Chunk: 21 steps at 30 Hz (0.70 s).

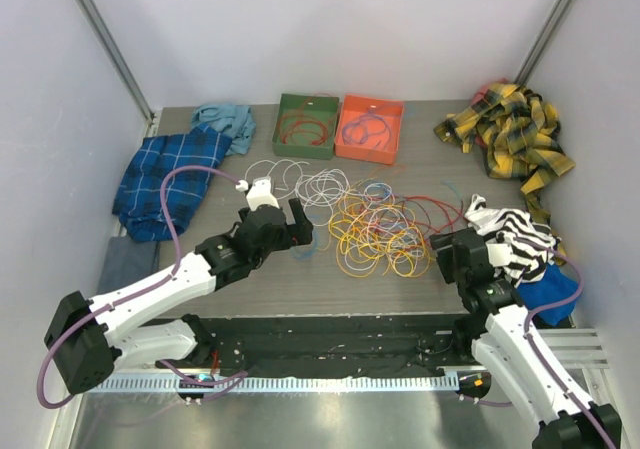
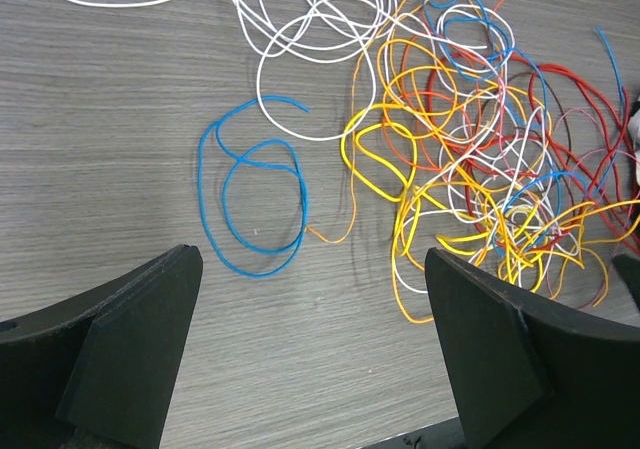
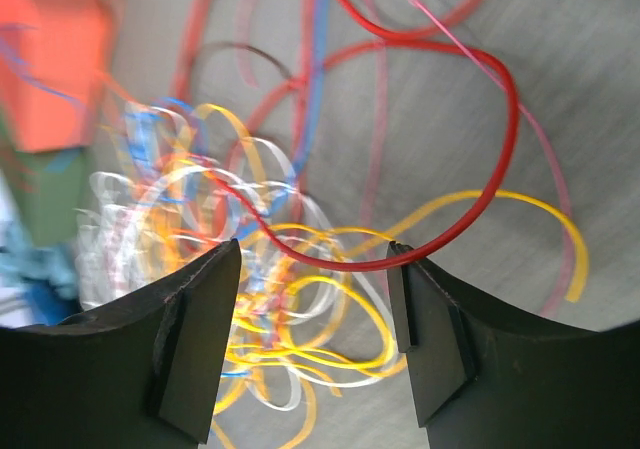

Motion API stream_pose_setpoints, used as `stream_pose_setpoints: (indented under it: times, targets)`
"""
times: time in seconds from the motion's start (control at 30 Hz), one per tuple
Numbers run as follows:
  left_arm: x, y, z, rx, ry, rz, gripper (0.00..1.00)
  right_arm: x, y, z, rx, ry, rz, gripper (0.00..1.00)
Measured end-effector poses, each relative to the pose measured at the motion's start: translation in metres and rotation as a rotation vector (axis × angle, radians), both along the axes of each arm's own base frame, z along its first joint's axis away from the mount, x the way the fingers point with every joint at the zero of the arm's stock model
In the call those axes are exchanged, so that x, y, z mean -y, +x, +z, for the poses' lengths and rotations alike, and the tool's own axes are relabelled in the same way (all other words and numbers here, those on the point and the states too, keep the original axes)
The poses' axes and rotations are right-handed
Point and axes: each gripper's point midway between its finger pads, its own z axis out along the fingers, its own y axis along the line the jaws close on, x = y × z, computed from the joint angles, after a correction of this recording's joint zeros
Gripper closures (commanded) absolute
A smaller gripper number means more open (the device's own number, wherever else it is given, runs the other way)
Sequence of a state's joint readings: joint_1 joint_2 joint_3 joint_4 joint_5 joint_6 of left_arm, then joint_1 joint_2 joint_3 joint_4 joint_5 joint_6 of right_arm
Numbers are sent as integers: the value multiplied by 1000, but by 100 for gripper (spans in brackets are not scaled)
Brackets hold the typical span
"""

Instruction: Untangle the cables

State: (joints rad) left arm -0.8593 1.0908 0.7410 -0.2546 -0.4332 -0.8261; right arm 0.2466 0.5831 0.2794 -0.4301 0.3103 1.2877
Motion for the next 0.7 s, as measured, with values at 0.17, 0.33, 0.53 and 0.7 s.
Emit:
stream_pose_setpoints:
  times: [0.17, 0.33, 0.53, 0.7]
  targets:
    - [0, 0, -1, -3, -2, 2, 0, 4, 9, 14, 73, 22, -46, 32]
    - [2, -2, -3, -10, -1, -9, 0, 6, 13, 1, 43, 33, -92, 60]
    - [3, -4, -3, -11, 0, -14, 0, 5, 19, -15, 9, 19, -90, 99]
    - [0, -4, 7, 13, -18, -6, 0, -1, 45, 42, 123, -11, -37, 99]
